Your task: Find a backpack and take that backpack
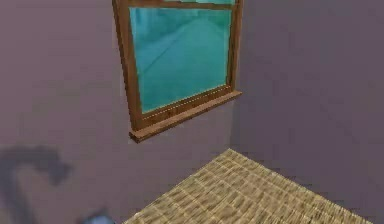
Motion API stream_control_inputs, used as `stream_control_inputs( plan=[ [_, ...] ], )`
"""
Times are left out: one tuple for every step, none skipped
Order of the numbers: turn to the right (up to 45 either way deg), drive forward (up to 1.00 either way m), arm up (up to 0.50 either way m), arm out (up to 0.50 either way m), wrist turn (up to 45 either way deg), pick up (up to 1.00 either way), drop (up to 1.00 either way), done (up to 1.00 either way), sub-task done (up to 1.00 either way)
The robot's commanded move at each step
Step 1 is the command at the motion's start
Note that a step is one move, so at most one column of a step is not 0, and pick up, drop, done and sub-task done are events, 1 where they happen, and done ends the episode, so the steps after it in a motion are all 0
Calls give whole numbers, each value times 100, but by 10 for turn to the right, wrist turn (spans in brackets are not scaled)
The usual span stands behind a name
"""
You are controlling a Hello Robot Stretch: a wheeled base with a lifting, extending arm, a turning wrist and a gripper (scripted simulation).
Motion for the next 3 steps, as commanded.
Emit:
stream_control_inputs(
  plan=[
    [450,0,0,0,0,0,0,0,0],
    [0,10,0,0,0,0,0,0,0],
    [-450,0,0,0,0,0,0,0,0]
  ],
)
